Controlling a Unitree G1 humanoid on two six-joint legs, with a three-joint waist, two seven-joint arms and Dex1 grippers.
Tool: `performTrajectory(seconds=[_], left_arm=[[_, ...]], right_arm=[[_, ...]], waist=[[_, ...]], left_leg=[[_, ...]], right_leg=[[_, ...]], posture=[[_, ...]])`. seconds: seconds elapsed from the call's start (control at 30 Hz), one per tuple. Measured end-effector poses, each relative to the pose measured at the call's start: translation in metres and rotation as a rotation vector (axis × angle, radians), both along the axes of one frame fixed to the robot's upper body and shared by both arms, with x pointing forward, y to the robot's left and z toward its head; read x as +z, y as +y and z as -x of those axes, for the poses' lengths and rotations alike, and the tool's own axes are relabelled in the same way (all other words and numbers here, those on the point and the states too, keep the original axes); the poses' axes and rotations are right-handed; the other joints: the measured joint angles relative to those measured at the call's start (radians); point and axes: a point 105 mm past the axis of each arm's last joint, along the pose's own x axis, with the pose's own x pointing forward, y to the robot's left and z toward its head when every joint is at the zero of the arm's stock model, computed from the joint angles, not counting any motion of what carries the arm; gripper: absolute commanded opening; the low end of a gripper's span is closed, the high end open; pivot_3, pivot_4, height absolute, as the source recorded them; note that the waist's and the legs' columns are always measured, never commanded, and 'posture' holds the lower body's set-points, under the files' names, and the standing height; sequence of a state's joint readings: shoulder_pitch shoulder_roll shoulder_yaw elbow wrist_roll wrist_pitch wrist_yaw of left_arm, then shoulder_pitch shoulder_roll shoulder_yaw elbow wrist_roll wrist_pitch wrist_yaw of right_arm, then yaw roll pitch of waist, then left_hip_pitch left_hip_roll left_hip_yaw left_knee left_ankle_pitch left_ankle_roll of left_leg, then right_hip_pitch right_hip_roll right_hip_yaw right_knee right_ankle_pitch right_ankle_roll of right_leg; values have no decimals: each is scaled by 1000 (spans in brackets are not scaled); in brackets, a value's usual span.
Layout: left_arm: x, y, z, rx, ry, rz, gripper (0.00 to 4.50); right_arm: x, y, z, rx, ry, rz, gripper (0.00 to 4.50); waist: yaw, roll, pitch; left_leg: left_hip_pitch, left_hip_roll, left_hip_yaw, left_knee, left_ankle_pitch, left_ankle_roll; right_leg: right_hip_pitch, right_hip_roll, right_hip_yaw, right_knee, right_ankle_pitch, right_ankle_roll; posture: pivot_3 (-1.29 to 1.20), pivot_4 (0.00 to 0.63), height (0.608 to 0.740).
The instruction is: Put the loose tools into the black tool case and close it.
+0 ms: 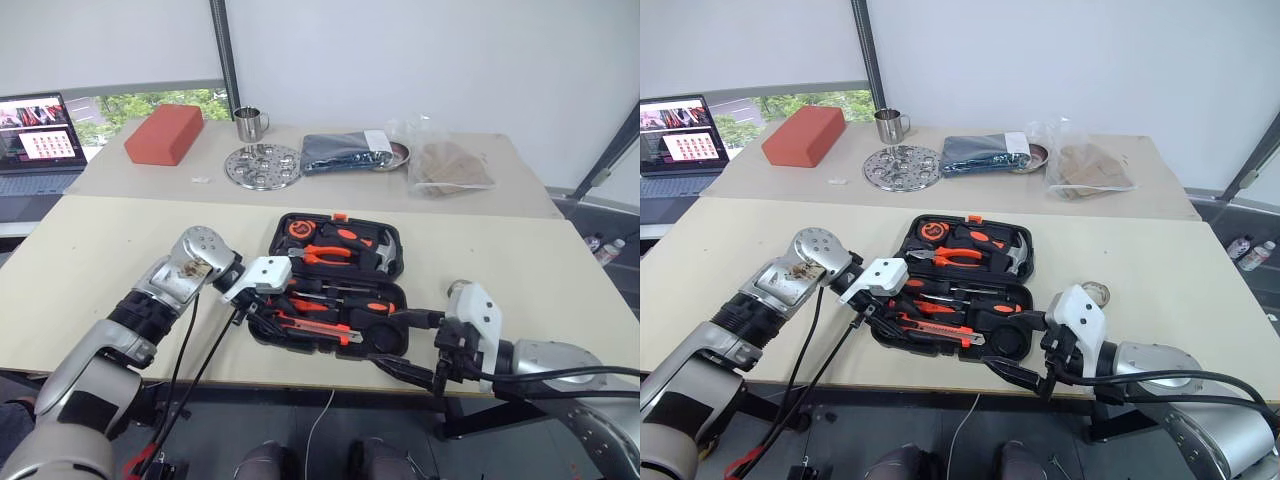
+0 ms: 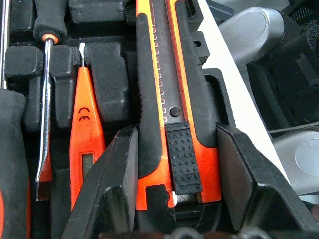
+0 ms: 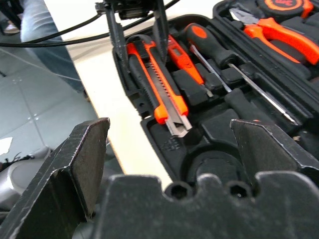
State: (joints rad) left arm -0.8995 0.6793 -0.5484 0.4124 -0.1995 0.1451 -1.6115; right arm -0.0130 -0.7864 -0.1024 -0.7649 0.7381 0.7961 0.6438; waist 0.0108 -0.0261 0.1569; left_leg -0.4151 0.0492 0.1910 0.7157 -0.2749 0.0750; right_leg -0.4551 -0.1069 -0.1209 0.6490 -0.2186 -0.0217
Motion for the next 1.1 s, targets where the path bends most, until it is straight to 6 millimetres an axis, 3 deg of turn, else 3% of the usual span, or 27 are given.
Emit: performTrajectory(seconds=[0.07, 0.1, 0.2, 0.3, 0.47, 0.6, 0.9, 1.07, 1.1], left_arm=[[0, -4, 0, 3, 12, 16, 4136], [2, -4, 0, 4, 18, 22, 4320], [11, -7, 4, 36, 91, 82, 4320], [19, -4, 3, 63, 110, 115, 3601], [23, 1, 1, 78, 90, 129, 1780], [10, 2, 8, 57, 94, 114, 236], [-11, -3, 8, -45, -60, 3, 94], [-15, -7, 4, -41, -139, 24, 94], [-14, -7, 4, -26, -136, 38, 334]], right_arm=[[0, 0, -1, -4, -2, -4, 4500], [0, 0, -1, -5, -2, -4, 4500], [-1, -1, -2, -11, 1, -3, 4500], [-1, -2, -3, -13, 1, 0, 4500], [-2, -2, -3, -13, 7, -1, 4500], [-2, -4, -5, -15, 10, -2, 4500], [-2, -5, -6, -22, 9, -1, 4500], [-4, -33, -8, -160, 1, 22, 4500], [-6, -44, -9, -204, 2, 42, 4500]], waist=[[1, 0, 0], [0, 0, 0], [0, 0, 0], [-1, 0, 0], [-1, 0, 0], [0, 0, 0], [2, 1, -2], [10, 6, -6], [9, 6, -7]], left_leg=[[0, 0, 0, 0, 0, 0], [0, 0, 0, 0, 0, 0], [0, 0, -1, 0, 0, 0], [0, 0, -1, 1, 0, 0], [0, 0, -1, 1, 0, 0], [0, 0, -1, 1, 0, 1], [2, 0, -1, 1, 0, 1], [12, -1, -4, 1, -4, 7], [12, -1, -4, 1, -5, 8]], right_leg=[[0, 0, 0, 0, 0, 0], [0, 0, 0, 0, 0, 0], [0, 0, 0, 0, 0, 0], [0, 0, 0, 0, 0, 1], [0, 0, 0, 0, 0, 0], [0, 0, 0, 0, 0, 0], [3, 0, 0, 0, 0, 0], [16, -4, -2, -2, -5, 9], [17, -5, -1, -2, -4, 10]], posture=[[0, 150, 736], [0, 150, 736], [0, 150, 736], [0, 150, 736], [0, 150, 736], [0, 150, 736], [0, 150, 736], [0, 150, 736], [0, 150, 736]])
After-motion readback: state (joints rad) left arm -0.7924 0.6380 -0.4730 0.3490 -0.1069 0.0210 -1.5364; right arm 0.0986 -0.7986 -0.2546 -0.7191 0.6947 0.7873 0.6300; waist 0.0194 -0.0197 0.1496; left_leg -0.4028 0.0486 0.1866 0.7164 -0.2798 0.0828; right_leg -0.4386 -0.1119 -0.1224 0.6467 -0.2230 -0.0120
